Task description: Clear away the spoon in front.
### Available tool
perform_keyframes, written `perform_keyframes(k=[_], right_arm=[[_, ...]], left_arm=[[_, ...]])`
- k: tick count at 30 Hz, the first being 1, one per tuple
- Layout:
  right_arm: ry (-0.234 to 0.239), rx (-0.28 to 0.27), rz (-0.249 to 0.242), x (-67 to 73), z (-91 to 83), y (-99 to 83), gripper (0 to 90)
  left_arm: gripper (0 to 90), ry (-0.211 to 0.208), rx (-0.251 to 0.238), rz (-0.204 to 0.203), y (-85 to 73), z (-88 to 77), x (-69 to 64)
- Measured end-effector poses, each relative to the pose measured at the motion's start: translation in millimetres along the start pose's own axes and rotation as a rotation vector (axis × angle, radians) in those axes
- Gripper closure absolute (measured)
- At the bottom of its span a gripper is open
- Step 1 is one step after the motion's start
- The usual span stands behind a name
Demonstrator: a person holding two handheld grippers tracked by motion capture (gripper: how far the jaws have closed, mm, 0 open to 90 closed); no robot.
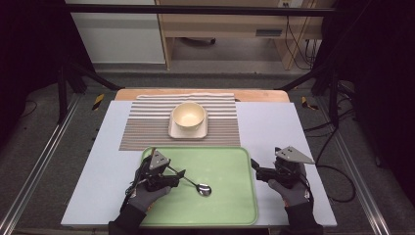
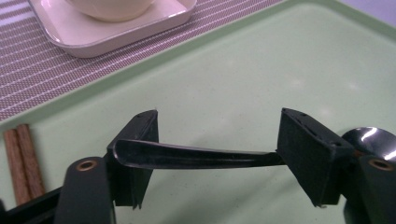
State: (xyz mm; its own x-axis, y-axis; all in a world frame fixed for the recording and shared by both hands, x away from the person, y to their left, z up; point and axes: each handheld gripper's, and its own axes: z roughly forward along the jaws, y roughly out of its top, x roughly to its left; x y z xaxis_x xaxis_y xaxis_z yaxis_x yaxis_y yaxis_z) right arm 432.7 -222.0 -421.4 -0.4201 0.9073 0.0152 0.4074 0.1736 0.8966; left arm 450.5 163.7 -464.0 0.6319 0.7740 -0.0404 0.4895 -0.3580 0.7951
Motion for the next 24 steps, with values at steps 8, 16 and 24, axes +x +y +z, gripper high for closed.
perform_keyframes(k=[8, 16, 24], right_arm=[[-0.001, 0.002, -0.001, 0.0, 0.1, -0.2, 5.4], [-0.001, -0.001, 0.000, 0.2, -0.4, 0.1, 5.4], [-0.001, -0.002, -0.004, 0.2, -0.6, 0.3, 5.4]], left_arm=[[20.3, -0.007, 0.047, 0.018, -1.0, 6.9, -1.5], [11.4, -0.017, 0.097, 0.024, -2.8, 11.9, -4.1], [7.9, -0.018, 0.127, 0.037, -1.3, 11.6, -5.2]])
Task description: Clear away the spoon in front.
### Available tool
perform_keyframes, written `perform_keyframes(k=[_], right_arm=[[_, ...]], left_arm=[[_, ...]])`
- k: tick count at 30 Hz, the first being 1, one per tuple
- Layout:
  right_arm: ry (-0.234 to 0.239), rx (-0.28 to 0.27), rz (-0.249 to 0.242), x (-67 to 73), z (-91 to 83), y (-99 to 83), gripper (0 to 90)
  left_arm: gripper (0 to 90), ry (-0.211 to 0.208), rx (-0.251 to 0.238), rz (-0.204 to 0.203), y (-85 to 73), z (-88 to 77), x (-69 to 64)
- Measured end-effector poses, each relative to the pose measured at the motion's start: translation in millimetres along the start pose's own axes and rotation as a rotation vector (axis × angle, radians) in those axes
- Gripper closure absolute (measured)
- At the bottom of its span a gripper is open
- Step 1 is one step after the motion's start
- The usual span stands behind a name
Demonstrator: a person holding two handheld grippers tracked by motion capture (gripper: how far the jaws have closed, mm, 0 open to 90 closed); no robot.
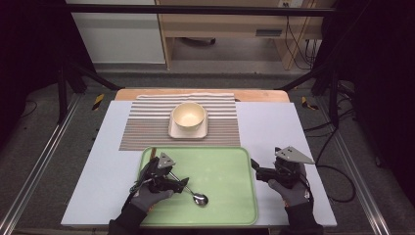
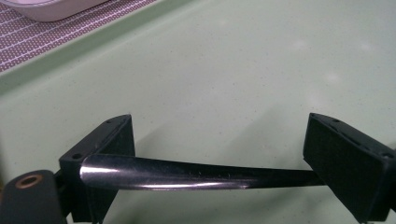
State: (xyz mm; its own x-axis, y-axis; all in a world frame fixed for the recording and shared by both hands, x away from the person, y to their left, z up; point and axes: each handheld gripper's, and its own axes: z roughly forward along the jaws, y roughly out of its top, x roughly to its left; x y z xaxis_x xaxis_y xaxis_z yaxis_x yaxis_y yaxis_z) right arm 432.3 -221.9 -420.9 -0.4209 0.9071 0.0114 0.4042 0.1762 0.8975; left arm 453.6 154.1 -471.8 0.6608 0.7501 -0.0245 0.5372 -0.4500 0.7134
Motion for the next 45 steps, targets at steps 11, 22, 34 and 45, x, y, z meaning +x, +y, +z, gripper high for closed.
perform_keyframes(k=[11, 22, 34, 45], right_arm=[[0.003, 0.001, 0.002, 0.8, 0.3, 0.1, 5.4], [0.000, 0.000, -0.002, 0.1, 0.2, -0.1, 5.4], [0.001, -0.003, -0.002, 0.3, -0.2, 0.3, 5.4], [0.002, 0.003, -0.002, 1.2, 0.6, -0.1, 5.3]], left_arm=[[4.4, 0.042, -0.054, 0.022, 6.5, -2.8, 2.7], [23.8, 0.008, -0.162, 0.007, 6.3, -23.9, -6.3], [69.6, -0.077, -0.103, 0.025, 0.1, -20.0, -29.5], [89.3, -0.148, -0.029, 0.062, -1.7, -8.8, -46.4]])
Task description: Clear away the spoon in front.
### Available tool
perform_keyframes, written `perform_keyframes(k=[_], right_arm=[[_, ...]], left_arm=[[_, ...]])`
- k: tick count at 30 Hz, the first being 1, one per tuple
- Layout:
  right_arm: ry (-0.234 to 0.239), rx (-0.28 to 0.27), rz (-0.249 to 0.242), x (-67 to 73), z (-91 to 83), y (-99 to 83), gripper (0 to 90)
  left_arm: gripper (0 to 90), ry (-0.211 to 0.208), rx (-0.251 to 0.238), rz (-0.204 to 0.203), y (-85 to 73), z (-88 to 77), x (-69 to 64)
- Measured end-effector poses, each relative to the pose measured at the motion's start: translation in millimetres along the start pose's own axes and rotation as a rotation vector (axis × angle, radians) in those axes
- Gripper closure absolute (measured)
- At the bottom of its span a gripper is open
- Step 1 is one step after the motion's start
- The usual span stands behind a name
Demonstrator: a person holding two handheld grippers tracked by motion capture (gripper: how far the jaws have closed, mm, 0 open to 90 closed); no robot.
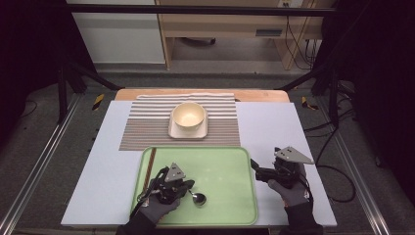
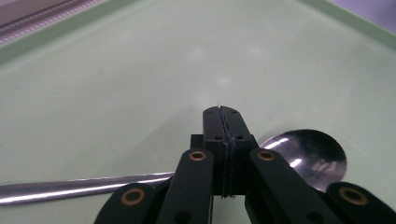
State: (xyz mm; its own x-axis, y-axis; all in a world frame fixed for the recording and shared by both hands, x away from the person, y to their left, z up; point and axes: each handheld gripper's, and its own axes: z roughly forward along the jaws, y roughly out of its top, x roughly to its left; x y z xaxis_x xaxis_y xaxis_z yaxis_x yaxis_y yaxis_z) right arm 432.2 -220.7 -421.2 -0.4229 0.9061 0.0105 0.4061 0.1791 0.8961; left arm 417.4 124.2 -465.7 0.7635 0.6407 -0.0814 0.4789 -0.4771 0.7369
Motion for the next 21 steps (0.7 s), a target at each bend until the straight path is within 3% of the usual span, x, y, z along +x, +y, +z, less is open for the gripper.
perform_keyframes(k=[13, 21], right_arm=[[-0.002, 0.000, 0.000, -0.2, 0.0, -0.2, 5.3], [-0.001, 0.002, -0.002, -0.1, 0.3, -0.4, 5.3]], left_arm=[[89.6, -0.021, 0.073, 0.027, -2.3, 6.5, -4.3], [89.6, -0.045, 0.094, 0.028, -4.3, 1.6, -3.0]])
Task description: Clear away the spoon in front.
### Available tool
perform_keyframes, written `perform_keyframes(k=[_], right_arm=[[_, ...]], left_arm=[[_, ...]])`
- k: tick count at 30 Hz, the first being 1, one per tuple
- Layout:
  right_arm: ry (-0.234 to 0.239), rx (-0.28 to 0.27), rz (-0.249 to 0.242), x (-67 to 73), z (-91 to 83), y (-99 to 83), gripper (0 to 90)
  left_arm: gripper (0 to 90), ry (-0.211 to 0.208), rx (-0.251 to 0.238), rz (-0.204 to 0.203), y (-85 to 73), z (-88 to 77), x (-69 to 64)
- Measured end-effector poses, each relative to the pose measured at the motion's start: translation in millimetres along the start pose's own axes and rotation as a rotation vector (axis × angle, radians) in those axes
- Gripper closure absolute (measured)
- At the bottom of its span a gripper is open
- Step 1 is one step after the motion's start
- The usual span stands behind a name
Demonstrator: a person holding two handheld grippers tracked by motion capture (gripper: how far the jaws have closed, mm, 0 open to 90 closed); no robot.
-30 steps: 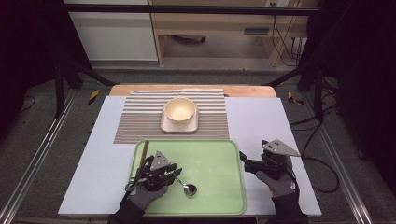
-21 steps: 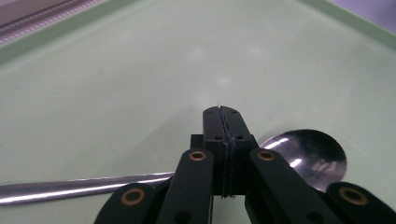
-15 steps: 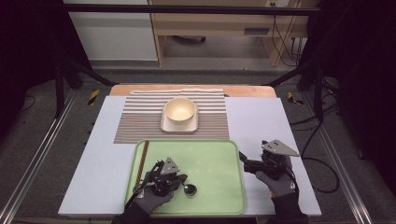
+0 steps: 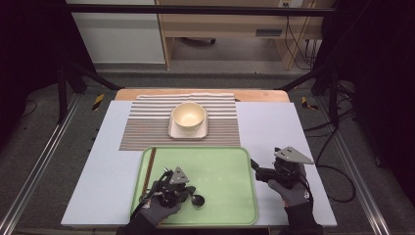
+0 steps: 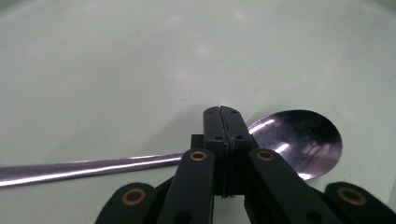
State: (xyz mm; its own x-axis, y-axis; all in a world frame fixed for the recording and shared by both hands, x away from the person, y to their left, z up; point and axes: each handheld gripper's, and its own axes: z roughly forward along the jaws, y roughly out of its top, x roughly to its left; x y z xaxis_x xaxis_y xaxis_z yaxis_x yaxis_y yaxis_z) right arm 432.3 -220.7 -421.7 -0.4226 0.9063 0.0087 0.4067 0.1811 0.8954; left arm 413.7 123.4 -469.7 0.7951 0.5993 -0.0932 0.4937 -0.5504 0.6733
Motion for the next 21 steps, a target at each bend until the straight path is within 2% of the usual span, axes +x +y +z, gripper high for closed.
perform_keyframes(k=[8, 21], right_arm=[[-0.002, -0.001, 0.003, -0.9, -0.7, -0.1, 5.2], [-0.003, -0.002, 0.003, -0.8, -0.8, 0.0, 5.1]], left_arm=[[89.6, 0.000, 0.030, 0.008, -8.1, -11.3, 3.8], [89.6, 0.011, 0.047, 0.001, -20.4, -25.5, 11.3]])
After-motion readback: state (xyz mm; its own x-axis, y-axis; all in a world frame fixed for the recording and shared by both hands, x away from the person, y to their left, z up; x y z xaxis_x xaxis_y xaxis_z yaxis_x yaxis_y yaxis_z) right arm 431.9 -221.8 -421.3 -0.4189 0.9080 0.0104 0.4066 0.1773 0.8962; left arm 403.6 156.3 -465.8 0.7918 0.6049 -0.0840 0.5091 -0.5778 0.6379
